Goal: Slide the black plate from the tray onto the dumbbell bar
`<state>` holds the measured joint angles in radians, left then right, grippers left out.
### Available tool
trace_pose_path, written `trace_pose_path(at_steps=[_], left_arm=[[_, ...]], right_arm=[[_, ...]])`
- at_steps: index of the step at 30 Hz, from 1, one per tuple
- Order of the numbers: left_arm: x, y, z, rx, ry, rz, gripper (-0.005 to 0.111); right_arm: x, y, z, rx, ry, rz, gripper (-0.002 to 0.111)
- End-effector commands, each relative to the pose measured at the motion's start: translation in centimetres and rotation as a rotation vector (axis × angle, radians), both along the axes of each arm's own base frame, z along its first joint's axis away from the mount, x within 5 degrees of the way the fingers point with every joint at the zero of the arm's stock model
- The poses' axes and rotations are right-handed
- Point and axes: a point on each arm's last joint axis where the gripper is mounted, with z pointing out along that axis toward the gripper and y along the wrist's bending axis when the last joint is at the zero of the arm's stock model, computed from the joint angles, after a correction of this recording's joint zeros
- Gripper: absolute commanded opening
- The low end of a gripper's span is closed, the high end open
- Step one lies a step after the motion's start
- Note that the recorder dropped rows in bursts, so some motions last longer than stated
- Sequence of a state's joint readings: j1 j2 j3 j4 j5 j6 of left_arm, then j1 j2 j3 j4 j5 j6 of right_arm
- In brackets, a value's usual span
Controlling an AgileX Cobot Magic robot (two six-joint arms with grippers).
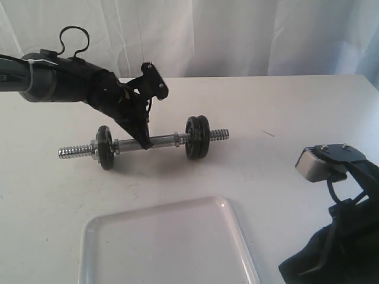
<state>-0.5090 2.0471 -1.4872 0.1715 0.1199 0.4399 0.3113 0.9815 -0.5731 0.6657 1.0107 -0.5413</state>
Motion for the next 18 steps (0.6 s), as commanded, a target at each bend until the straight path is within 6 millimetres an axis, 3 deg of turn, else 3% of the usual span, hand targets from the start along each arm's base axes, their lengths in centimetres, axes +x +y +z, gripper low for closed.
trace_pose_path(at_steps=[1, 5, 10, 18], left_arm=[[-0.1, -0.8, 2.2, -0.093, -0.091, 0.003, 0.0], [0.3, -0.4, 1.7, -0.084, -0.089, 0.008, 0.0], [1.3, 0.1, -0.5, -0.081, -0.079, 0.028, 0.0], [1.1, -0.5, -3.5, -0.052, 0.004, 0.036, 0.0]], right_arm=[[-0.1, -0.1, 0.0, -0.005, -0.009, 0.009, 0.0], [-0.1, -0.1, 0.0, -0.005, -0.007, 0.01, 0.0], [-0.1, -0.1, 0.0, -0.005, -0.007, 0.01, 0.0], [-0.1, -0.1, -0.1, -0.012, -0.009, 0.015, 0.0]])
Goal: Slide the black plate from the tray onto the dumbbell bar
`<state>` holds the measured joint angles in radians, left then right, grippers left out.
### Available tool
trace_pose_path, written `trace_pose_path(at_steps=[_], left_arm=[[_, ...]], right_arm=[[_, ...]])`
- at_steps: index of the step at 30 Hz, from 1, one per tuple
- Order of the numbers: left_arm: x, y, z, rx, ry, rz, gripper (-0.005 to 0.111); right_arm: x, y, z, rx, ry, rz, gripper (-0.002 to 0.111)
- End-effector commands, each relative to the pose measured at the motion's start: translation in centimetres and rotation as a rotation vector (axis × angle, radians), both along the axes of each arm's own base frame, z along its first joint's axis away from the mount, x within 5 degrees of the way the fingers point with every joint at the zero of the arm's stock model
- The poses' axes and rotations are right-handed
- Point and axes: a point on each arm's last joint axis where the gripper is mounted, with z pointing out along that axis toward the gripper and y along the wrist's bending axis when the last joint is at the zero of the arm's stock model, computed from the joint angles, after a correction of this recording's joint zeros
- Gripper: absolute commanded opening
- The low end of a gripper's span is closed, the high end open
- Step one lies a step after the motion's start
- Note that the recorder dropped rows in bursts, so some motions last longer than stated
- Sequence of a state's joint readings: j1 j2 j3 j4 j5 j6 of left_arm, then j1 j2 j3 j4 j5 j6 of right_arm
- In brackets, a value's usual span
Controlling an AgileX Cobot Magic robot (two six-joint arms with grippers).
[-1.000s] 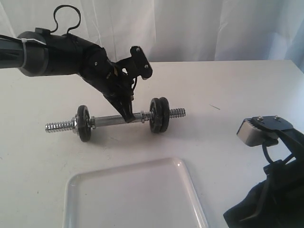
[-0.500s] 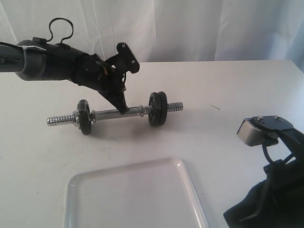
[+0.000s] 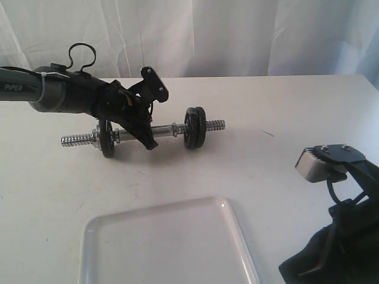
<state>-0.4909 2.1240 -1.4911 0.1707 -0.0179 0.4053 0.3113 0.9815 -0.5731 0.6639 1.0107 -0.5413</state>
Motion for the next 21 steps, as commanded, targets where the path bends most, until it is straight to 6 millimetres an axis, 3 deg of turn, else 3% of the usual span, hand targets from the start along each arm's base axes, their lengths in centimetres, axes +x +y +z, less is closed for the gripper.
trace_pose_path(at_steps=[1, 21], left_arm=[[-0.53, -0.65, -0.9, 0.007, 0.046, -0.001, 0.0], [-1.45, -0.46, -1.57, 0.045, 0.17, 0.023, 0.0]], right_arm=[[-0.14, -0.13, -0.07, -0.01, -0.008, 0.015, 0.0], [-0.14, -0.13, -0.07, -0.01, -0.008, 0.015, 0.0]])
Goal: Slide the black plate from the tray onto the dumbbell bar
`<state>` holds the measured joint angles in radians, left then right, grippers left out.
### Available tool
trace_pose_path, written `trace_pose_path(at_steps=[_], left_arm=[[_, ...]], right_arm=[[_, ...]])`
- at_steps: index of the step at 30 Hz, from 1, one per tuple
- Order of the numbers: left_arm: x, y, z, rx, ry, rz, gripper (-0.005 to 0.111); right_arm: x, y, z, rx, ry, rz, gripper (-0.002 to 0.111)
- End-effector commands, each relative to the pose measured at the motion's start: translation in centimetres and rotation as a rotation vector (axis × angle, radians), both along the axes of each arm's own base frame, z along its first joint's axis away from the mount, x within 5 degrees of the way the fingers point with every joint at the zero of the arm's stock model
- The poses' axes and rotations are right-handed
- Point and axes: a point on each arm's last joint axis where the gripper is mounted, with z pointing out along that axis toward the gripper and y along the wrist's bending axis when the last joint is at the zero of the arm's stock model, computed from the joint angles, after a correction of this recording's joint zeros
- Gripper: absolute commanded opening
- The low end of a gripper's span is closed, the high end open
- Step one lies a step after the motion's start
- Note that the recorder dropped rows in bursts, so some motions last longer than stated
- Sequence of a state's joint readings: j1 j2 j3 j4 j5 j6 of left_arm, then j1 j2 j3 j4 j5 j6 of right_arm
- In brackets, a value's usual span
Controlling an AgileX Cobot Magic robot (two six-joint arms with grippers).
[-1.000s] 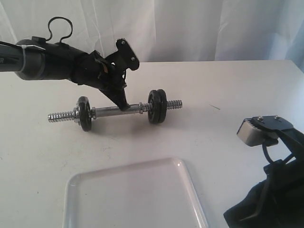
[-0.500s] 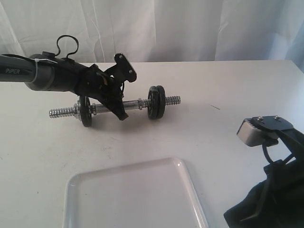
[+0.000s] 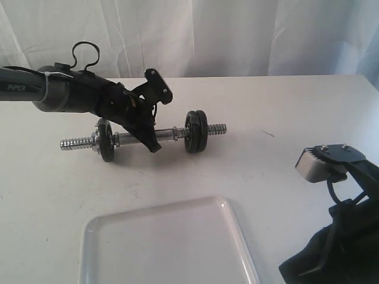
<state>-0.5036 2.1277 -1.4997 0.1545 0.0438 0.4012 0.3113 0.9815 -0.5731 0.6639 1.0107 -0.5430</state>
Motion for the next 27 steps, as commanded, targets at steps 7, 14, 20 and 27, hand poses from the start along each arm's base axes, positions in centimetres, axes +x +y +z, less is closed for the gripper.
trace_pose_path(at_steps=[7, 14, 20, 27], left_arm=[[-2.4, -1.7, 0.4, 0.033, 0.108, -0.029, 0.0], [-3.4, -1.7, 0.4, 0.076, 0.185, -0.027, 0.0], [-3.8, -1.4, 0.4, 0.093, 0.238, -0.017, 0.0], [-4.8, -2.0, 2.0, 0.055, 0.26, -0.032, 0.0]], right_arm=[[-0.1, -0.1, -0.1, -0.01, -0.007, 0.013, 0.0], [-0.2, -0.1, -0.1, -0.01, -0.003, 0.016, 0.0], [-0.2, -0.1, -0.1, -0.01, -0.003, 0.016, 0.0], [-0.2, -0.1, -0.1, -0.01, -0.002, 0.017, 0.0]])
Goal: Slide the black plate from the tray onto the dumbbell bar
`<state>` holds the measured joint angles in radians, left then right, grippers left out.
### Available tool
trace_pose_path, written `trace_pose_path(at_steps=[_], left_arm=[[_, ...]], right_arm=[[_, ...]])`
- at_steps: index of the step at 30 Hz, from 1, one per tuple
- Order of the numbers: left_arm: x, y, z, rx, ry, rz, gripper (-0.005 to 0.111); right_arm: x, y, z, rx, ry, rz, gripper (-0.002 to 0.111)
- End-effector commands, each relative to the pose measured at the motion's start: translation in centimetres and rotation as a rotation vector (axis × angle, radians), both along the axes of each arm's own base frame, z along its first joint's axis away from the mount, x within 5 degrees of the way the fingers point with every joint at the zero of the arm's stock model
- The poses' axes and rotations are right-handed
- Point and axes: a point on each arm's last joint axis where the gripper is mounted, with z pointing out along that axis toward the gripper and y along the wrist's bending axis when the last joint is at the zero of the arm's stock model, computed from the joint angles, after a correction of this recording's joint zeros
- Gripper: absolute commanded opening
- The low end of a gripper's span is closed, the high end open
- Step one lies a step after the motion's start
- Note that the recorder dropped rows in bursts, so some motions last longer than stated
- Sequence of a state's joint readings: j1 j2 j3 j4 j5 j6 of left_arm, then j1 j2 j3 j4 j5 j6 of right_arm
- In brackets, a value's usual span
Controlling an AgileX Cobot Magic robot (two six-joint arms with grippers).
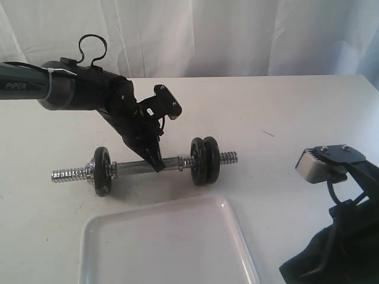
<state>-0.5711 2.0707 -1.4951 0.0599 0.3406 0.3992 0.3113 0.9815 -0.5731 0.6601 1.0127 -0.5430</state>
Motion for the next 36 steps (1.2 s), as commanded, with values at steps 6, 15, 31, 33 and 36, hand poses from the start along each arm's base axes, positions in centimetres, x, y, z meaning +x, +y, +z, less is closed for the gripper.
trace_pose_path(at_steps=[6, 15, 31, 33, 36], left_arm=[[-2.4, -1.7, 0.5, 0.001, 0.029, -0.068, 0.0], [-4.1, -0.7, -2.5, 0.039, 0.082, -0.07, 0.0], [-4.2, -0.6, -3.0, 0.03, 0.056, -0.079, 0.0], [-4.2, -0.6, -3.0, 0.033, 0.054, -0.086, 0.0], [-4.2, -0.6, -3.0, 0.033, 0.054, -0.086, 0.0]], right_arm=[[-0.2, -0.1, -0.1, -0.007, -0.003, 0.015, 0.0], [-0.2, -0.1, -0.1, -0.007, -0.001, 0.016, 0.0], [-0.2, -0.1, -0.1, -0.007, -0.001, 0.016, 0.0], [-0.2, -0.1, -0.1, -0.007, -0.001, 0.016, 0.0], [-0.2, -0.1, -0.1, -0.007, -0.001, 0.016, 0.0]])
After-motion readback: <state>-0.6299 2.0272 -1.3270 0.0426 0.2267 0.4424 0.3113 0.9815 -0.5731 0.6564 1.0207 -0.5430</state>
